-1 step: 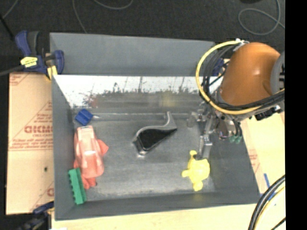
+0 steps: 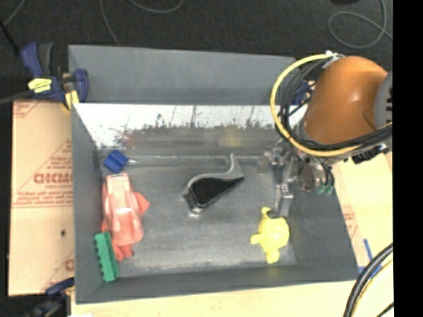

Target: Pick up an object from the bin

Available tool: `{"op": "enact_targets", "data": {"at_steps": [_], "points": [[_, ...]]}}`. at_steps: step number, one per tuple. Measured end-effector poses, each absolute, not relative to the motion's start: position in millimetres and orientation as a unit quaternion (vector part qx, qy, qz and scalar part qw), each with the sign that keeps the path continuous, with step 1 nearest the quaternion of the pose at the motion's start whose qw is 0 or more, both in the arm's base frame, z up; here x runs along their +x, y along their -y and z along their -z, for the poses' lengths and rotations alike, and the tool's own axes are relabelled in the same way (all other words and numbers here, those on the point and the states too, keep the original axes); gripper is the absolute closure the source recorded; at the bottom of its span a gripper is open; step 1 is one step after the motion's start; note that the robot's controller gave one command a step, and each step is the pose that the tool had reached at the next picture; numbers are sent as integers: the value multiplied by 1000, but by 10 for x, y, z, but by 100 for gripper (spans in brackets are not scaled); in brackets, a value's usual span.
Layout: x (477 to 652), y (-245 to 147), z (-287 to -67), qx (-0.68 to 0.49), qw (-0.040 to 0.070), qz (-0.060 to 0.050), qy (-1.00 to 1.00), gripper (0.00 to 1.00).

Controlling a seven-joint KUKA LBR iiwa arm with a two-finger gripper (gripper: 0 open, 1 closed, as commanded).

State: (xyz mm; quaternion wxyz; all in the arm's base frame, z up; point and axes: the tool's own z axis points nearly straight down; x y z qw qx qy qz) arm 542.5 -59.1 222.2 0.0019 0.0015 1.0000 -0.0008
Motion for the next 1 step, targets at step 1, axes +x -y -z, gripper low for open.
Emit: {"op": "enact_targets", "data": {"at_steps": [1], "points": [[5525, 505, -1901, -38, 4, 1, -999, 0]]}}
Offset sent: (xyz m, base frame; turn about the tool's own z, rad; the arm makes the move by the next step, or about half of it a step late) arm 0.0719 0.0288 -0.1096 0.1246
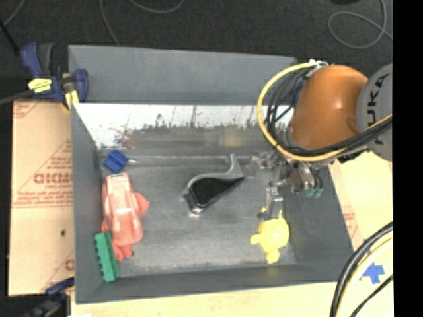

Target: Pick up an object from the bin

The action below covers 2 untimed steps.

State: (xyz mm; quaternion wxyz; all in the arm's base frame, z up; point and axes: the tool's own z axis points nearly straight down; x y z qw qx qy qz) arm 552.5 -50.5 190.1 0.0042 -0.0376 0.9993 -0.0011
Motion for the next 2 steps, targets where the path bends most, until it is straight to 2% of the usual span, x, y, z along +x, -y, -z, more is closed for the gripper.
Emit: {"op": "enact_targets", "data": {"at_steps": [1, 2], "points": [[5818, 417, -1516, -22, 4, 0, -1000, 0], [6113, 252, -1231, 59, 6, 0, -998, 0]]}}
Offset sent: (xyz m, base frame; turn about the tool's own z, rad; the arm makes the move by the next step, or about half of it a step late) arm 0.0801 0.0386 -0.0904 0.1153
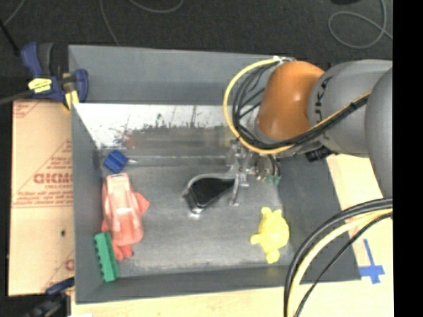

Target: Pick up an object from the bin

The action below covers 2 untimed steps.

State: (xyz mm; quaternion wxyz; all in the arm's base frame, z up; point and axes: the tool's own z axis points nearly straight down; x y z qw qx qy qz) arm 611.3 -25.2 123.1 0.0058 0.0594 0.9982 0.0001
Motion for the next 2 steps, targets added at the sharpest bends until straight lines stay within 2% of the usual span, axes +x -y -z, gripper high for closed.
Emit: {"op": "enact_targets", "data": {"at_steps": [1, 2], "points": [[6117, 103, -822, -49, 7, 1, -999, 0], [6069, 63, -706, -242, 8, 2, -970, 100]]}}
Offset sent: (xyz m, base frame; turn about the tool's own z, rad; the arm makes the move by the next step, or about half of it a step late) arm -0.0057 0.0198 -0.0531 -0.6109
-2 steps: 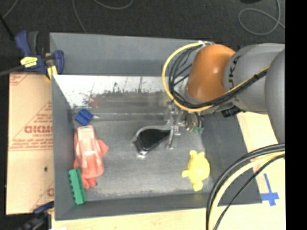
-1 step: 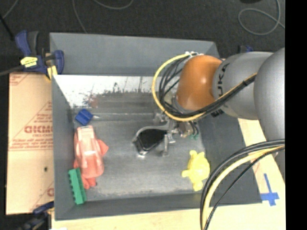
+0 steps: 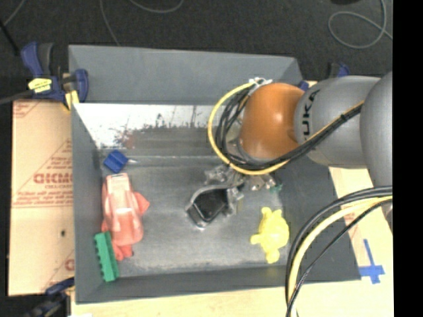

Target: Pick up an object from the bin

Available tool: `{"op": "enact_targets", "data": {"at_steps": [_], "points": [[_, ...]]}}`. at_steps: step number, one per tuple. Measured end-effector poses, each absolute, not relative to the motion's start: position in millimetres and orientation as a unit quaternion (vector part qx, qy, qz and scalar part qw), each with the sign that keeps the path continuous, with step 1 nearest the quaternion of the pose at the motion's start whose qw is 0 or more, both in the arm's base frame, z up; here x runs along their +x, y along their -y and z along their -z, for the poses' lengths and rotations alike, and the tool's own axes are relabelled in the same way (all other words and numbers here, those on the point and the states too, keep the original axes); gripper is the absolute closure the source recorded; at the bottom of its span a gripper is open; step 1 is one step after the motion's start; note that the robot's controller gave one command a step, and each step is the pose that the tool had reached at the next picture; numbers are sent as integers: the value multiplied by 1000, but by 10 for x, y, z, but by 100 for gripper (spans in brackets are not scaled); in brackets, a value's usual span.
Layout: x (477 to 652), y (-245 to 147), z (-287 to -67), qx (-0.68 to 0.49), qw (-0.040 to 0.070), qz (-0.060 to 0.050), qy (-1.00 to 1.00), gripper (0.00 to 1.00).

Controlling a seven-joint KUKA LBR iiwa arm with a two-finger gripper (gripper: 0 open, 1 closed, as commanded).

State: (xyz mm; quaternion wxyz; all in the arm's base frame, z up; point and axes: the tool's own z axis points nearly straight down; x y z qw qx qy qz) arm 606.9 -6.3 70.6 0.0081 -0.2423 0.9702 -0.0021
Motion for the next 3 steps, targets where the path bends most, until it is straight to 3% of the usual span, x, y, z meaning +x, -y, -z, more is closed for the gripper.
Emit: {"op": "enact_targets", "data": {"at_steps": [1, 2, 3], "points": [[6069, 63, -706, -242, 8, 2, -970, 100], [6118, 101, -1819, -244, 7, 2, -970, 100], [6118, 100, -1819, -243, 7, 2, -970, 100]]}}
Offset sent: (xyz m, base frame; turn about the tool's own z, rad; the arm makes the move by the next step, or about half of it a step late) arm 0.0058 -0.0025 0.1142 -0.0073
